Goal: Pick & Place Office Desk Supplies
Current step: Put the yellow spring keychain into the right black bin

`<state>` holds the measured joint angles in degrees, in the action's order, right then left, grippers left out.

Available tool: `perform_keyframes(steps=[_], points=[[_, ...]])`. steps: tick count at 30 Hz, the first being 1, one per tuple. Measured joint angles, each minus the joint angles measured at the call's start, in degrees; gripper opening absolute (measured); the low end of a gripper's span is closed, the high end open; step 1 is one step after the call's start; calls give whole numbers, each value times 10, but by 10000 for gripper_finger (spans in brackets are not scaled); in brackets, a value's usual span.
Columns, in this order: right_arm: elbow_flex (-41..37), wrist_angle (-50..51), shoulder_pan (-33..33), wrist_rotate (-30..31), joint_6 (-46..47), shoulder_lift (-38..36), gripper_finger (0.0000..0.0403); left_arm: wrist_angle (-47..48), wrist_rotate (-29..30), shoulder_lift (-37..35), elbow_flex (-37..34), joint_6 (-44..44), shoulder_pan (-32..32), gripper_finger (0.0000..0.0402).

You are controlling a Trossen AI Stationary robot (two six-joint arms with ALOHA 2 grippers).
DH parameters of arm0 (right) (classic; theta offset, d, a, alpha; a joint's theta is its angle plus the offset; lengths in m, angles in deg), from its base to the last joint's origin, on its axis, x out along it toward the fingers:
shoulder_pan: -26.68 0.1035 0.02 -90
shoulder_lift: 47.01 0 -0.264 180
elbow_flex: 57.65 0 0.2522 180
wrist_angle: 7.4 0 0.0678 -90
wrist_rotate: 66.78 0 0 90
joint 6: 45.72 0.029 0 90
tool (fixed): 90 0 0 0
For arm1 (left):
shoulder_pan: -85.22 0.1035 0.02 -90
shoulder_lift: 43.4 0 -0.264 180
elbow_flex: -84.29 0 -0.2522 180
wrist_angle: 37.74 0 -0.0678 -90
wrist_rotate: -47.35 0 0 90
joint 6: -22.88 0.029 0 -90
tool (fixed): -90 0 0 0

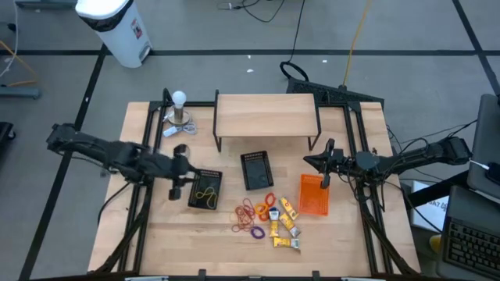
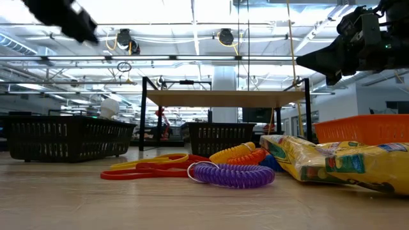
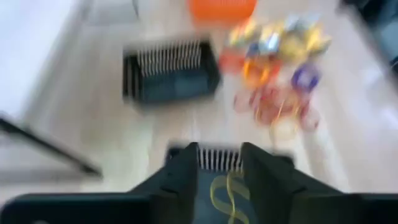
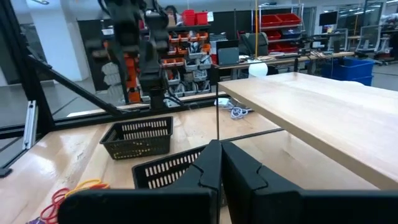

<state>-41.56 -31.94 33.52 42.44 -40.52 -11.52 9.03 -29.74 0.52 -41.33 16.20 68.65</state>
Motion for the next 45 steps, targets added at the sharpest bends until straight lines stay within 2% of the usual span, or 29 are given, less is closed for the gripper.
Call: perform_keyframes(steps=[4, 6, 8, 12, 18, 23, 28, 32, 39, 42, 45], points=[[0, 5, 0, -13, 1, 0, 0, -41, 2, -67, 0, 70, 6, 26], [0, 4, 0, -32, 1, 0, 0, -58, 2, -91, -6, 99, 10, 9], [0, 4, 0, -47, 1, 0, 0, -99, -13, -113, -22, 125, 15, 11], [0, 3, 0, -76, 2, 0, 0, -181, -83, -150, -56, 172, 32, 3], [5, -6, 0, -114, 8, 0, 0, -217, -84, -189, -110, 154, 73, 3], [30, 81, 0, -118, -4, 5, 0, -279, -83, -213, -182, 104, 103, 2], [68, 103, 0, -118, -7, 18, 0, -339, -68, -219, -258, 52, 128, 2], [127, 183, 0, -94, 0, 36, 0, -403, -68, -219, -313, 26, 147, 1], [300, 386, 0, -90, 7, 124, 1, -485, -63, -219, -365, -12, 175, 2], [382, 467, 0, -97, 21, 186, 23, -496, -53, -219, -372, -13, 183, 6], [459, 535, 2, -105, 26, 257, 64, -495, -39, -219, -379, -11, 190, 10]])
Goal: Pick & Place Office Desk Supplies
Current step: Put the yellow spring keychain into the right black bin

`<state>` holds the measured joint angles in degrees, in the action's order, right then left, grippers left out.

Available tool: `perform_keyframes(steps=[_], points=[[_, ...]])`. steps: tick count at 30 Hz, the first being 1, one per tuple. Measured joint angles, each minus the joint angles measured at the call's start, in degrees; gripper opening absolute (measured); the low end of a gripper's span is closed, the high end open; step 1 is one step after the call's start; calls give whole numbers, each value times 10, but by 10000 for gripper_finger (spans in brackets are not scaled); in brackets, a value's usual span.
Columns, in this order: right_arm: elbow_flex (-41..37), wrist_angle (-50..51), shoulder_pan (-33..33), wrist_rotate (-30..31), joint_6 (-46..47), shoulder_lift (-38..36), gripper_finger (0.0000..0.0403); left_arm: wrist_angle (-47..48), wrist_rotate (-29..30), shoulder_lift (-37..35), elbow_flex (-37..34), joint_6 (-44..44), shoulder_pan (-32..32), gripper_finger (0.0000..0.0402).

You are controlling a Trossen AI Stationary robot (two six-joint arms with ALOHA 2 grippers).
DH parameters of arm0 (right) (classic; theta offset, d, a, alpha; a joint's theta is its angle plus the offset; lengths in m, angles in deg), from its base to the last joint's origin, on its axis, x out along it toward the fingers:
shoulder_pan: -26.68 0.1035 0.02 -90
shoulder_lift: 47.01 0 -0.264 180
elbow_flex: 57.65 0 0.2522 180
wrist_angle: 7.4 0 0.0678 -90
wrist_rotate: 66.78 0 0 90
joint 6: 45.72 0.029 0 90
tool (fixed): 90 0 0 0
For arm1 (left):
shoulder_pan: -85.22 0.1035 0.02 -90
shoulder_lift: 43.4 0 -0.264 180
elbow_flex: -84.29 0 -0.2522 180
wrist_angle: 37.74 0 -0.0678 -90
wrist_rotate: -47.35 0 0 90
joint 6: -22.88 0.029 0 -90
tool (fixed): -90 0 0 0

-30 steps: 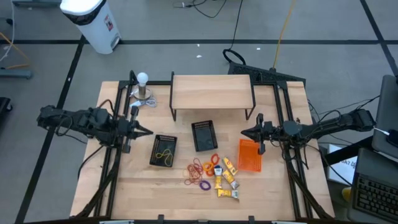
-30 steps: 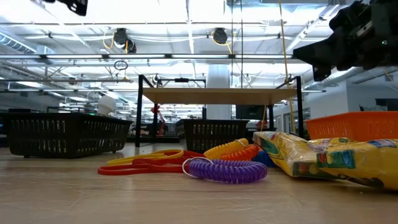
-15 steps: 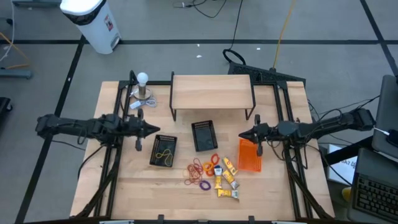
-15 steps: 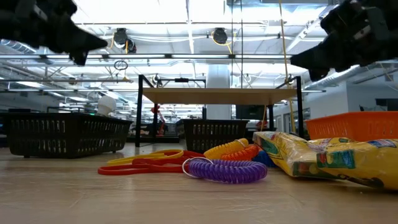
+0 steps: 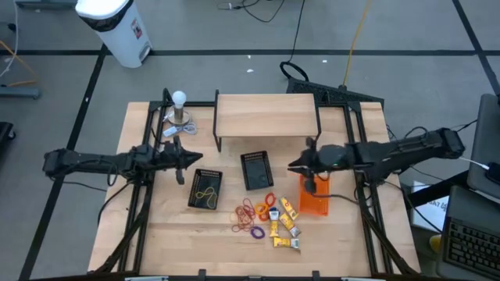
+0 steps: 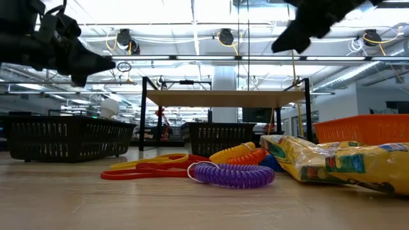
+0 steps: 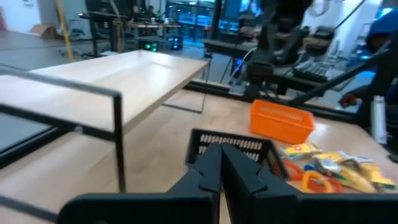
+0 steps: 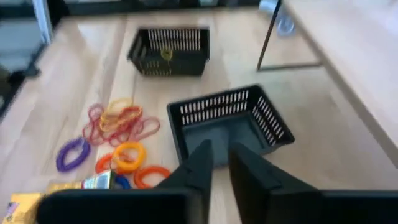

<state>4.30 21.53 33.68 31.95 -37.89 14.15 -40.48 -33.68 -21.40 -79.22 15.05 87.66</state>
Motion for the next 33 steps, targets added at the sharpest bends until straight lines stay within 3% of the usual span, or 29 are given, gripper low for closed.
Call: perform_keyframes(steps=[3, 7, 12, 21, 33], points=[[71, 55, 9, -10, -6, 71, 111, -1, 1, 0, -10, 0, 3, 3], [148, 86, 22, -66, -33, 156, 167, -1, 1, 0, -20, -1, 3, 8], [233, 124, 43, -90, -75, 254, 203, -5, 1, 0, -20, -14, 3, 20], [277, 121, 55, -164, -112, 374, 193, -6, 1, 0, -20, -65, 3, 3], [277, -6, 88, -164, -96, 480, 170, -5, 2, 0, -19, -137, 3, 16]])
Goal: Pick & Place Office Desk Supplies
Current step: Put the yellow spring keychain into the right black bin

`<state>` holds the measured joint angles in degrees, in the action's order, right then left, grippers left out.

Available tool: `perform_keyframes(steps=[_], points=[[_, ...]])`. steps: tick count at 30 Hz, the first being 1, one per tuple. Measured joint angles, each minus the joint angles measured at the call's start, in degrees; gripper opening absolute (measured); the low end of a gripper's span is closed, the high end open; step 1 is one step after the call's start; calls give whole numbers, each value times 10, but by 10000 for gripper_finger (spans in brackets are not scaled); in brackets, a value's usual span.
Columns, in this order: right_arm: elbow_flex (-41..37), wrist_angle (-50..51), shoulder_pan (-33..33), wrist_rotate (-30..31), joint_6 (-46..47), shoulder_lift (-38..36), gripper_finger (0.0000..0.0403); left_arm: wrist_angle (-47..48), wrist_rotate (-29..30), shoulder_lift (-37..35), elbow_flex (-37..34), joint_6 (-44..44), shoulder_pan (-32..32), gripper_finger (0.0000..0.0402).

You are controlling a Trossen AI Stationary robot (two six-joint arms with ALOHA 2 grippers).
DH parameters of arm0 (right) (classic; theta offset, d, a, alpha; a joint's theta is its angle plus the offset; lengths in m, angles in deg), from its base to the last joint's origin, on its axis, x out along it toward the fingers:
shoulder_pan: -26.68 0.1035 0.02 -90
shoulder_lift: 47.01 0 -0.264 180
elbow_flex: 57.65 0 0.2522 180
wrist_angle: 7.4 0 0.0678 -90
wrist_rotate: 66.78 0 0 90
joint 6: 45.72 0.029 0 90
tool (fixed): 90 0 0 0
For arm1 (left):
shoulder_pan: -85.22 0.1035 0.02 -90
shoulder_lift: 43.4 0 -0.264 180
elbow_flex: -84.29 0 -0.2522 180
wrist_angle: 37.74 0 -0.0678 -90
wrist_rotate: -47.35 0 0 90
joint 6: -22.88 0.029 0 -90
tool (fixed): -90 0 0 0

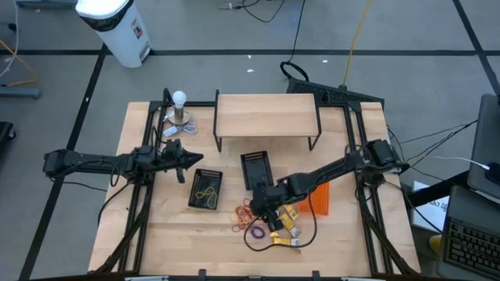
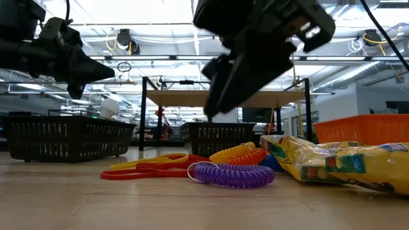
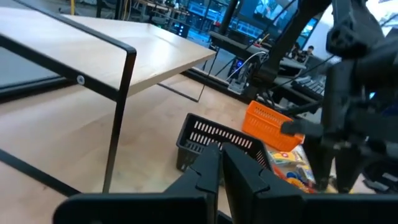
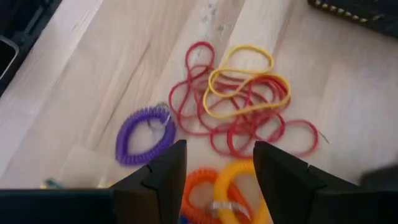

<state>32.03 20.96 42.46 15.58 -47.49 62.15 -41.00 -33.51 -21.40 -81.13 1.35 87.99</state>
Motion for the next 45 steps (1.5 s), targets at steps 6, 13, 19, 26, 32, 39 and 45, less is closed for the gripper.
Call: perform_keyframes(steps=[6, 13, 19, 26, 32, 39, 45], points=[[0, 11, 6, 19, 24, 33, 156, 0, 0, 0, 0, -29, 0, 2], [0, 44, 16, 93, 45, 44, 141, 0, 0, 0, 0, -35, 0, 19], [0, 52, 24, 106, 58, 39, 128, 0, 0, 0, 0, -34, 0, 13], [0, 63, 25, 106, 84, 39, 89, -9, 0, 0, 0, -28, 0, 6], [0, 62, 24, 106, 86, 39, 16, -25, 0, 0, 0, -26, 0, 20], [-1, 45, 27, 105, 85, -13, 11, -38, 0, 0, 0, -14, 0, 5], [-1, 61, 27, 104, 72, -124, 7, -62, 4, 0, 0, -12, 0, 12]])
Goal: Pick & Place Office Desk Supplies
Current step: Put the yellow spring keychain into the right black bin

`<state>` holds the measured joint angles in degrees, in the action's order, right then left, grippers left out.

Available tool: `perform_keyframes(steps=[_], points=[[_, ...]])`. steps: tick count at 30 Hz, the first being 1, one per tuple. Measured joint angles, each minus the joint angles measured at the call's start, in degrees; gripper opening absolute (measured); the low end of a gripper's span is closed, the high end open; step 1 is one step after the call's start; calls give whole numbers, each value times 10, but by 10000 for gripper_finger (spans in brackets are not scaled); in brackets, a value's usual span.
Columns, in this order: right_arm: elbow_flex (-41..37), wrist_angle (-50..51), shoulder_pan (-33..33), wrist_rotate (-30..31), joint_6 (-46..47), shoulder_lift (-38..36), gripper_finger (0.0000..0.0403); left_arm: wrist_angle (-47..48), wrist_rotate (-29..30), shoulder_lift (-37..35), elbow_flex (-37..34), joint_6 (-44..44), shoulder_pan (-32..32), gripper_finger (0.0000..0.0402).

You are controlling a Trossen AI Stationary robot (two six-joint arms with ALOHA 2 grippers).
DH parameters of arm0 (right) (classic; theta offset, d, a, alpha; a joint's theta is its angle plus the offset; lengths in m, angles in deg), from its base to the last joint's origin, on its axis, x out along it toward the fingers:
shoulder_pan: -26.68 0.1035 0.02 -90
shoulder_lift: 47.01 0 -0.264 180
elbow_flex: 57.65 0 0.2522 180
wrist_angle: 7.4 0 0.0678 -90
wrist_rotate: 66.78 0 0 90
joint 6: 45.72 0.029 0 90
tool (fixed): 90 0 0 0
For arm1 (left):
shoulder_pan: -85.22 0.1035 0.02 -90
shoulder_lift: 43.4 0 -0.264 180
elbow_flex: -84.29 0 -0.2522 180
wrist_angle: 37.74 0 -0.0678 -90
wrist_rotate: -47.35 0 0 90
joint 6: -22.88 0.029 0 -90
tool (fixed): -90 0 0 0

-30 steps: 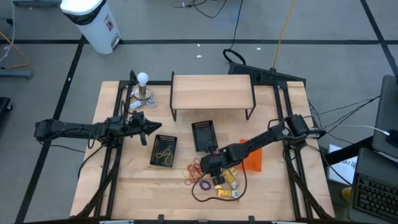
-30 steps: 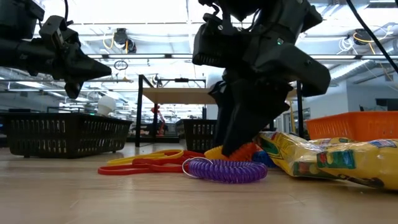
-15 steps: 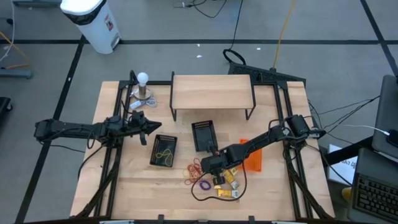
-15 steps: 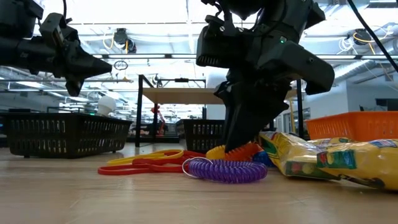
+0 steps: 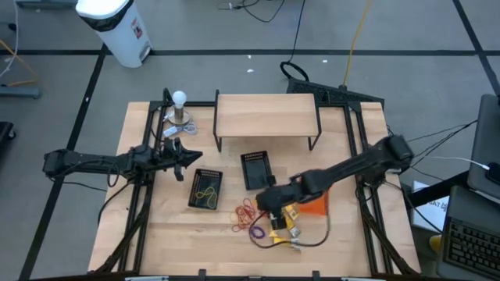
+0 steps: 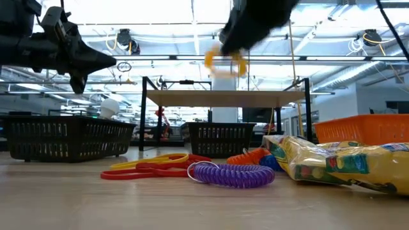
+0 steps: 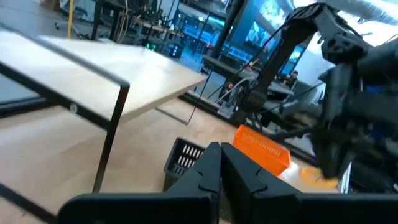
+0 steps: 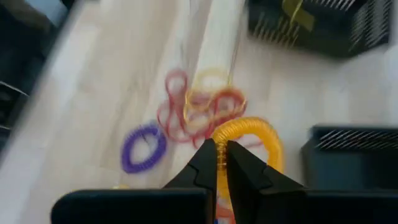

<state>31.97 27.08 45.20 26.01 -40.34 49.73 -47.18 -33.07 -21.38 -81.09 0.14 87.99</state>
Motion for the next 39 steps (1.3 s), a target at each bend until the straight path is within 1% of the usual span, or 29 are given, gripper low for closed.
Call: perform_keyframes(steps=[5, 12, 15, 18, 21, 28, 30, 33, 36, 39], points=[[0, 1, 4, 0, -36, -117, 5, -18, 1, 0, 0, 22, 0, 20], [0, -4, -4, 2, -77, -297, 5, -20, 15, 1, 0, 53, 0, 4], [-23, -34, -5, 3, -101, -369, 5, -20, 15, 1, 0, 63, 0, 4], [-76, -73, -5, 2, -118, -444, 4, -20, 15, 1, 0, 74, 0, 14], [-142, -101, -20, 3, -122, -518, 4, -19, 15, 1, 0, 78, 0, 20], [-305, -179, -50, 10, -102, -662, 4, -19, 26, 1, 0, 81, 0, 4], [-349, -205, -55, 30, -90, -695, 4, -18, 26, 1, 0, 81, 0, 3], [-411, -249, -55, 34, -85, -737, 3, -18, 32, 1, 0, 81, 0, 10], [-468, -287, -55, 38, -77, -768, 3, -19, 40, 1, 0, 80, 0, 19], [-517, -322, -55, 64, -72, -797, 3, -18, 40, 1, 0, 81, 0, 19]])
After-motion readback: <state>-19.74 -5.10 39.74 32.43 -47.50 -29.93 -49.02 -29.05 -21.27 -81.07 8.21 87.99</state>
